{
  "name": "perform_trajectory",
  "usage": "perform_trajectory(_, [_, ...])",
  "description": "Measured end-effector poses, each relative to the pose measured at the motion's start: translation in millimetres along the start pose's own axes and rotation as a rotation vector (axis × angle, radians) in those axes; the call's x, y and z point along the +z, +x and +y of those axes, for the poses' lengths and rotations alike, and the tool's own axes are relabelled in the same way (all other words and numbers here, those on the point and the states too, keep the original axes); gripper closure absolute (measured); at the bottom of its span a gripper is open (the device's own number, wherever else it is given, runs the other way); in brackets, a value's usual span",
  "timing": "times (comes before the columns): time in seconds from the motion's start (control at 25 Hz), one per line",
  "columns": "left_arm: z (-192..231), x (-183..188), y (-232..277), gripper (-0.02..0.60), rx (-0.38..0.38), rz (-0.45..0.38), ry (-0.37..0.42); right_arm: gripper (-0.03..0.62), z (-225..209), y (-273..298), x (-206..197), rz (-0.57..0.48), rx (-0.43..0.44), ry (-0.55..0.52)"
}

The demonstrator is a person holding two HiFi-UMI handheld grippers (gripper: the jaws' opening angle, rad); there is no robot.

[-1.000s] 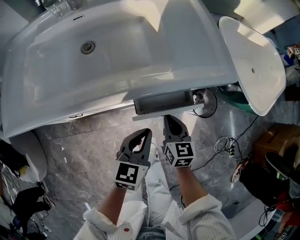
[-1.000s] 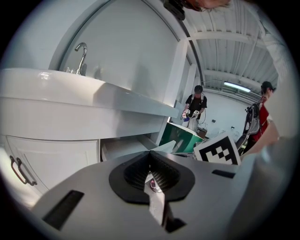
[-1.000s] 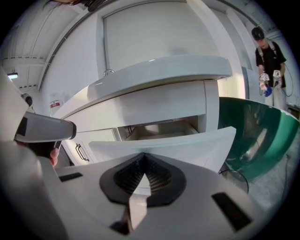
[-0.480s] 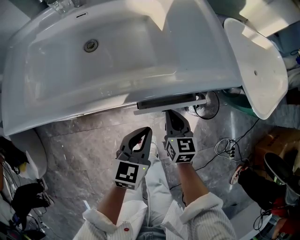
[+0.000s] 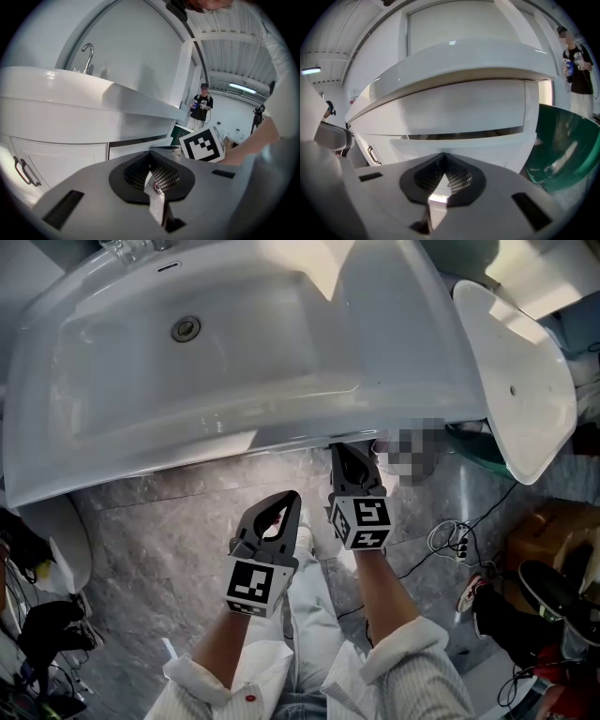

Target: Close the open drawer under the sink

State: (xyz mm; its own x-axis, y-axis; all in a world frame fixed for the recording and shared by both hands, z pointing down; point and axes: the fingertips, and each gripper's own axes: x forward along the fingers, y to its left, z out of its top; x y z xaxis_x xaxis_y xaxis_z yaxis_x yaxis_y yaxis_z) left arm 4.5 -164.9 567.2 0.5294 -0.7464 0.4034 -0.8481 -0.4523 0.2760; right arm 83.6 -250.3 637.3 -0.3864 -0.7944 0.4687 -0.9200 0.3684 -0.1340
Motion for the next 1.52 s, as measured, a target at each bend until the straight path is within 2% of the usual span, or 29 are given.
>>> perform_trajectory(0.64, [13.9,10.1,5.7,0.566,0.021,-0.009,0.003,0.585,-3.4,23.5,14.3,-0.001,0.006,-0.047])
perform_trajectory(0.92, [13.8,11.0,6.8,0.566,0.024,-0.008,0.006,0.585,-3.4,23.6,14.6,-0.007,-0.011,-0.027])
perform_trajectory(1.52, [3.1,27.6,-1.8,0.566,0.017,-0.037,0.035,0.585,17.6,-4.4,8.5,0.031,0.002,0.004])
